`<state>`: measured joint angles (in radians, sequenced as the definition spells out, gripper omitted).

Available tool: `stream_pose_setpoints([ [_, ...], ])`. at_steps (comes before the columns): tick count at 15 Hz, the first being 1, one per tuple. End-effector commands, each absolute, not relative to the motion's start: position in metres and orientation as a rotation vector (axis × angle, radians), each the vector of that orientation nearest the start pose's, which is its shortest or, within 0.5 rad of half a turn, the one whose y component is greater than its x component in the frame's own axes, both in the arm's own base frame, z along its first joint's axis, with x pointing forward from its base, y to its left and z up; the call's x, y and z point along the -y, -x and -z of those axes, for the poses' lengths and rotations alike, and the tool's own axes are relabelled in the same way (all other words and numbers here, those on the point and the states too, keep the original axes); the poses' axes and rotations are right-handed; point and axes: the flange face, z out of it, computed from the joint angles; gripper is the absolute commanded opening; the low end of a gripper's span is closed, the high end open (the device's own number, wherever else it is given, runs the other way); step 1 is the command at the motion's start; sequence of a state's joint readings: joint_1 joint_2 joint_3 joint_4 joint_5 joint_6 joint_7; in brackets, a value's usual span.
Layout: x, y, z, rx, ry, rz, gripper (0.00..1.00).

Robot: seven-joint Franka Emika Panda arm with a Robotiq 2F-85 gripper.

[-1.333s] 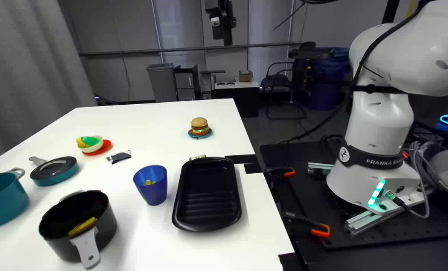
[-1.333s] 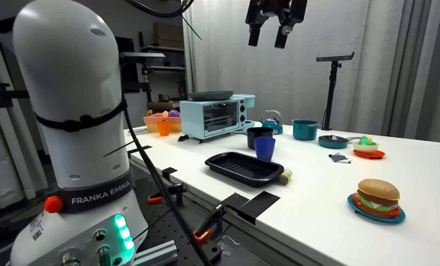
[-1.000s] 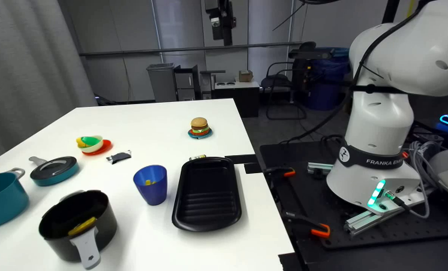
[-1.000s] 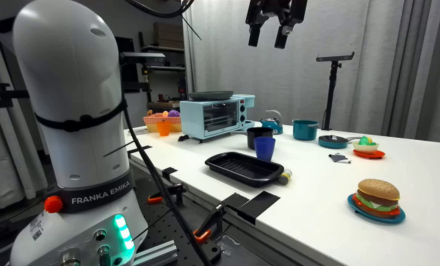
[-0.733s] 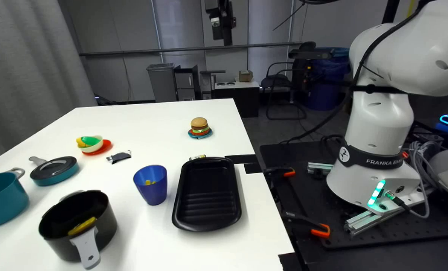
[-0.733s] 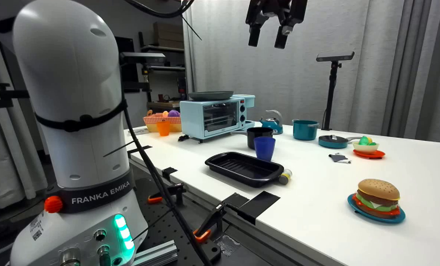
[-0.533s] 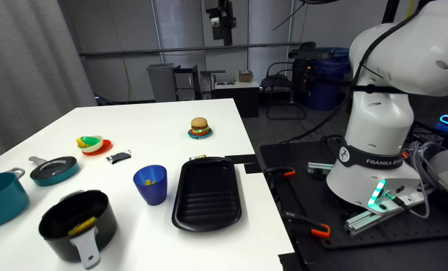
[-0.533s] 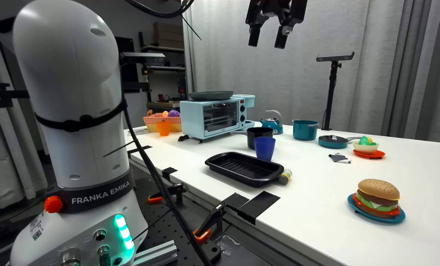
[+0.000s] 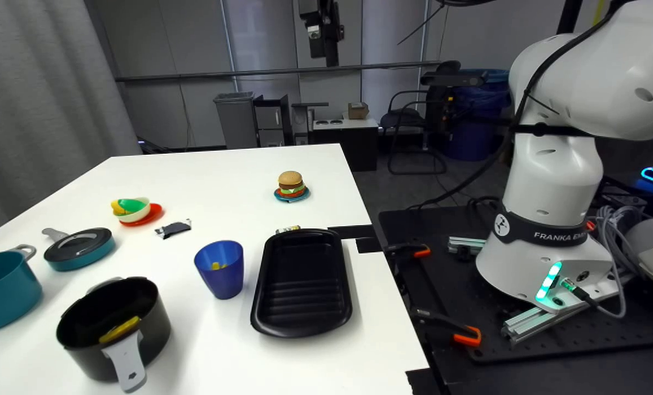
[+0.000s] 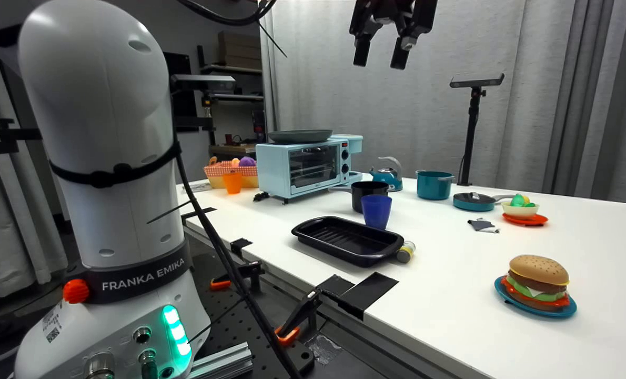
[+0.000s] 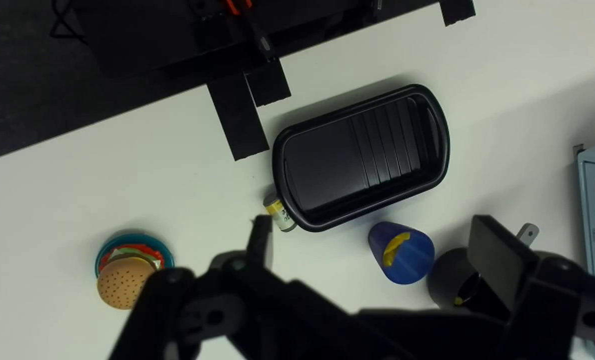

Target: Pour the contents of the blue cup into the pot

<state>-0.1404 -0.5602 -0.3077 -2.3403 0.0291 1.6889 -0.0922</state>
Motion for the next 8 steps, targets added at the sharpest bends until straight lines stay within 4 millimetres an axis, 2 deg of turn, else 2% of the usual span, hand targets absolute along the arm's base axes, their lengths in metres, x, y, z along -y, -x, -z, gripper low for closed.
stream_pose_setpoints([
  [1, 0.1737, -0.3358, -0.5213, -0.447, 2.893, -0.094, 1.00],
  [8, 0.1701, -0.3430, -0.5140, -0.427, 2.927, -0.115, 1.00],
])
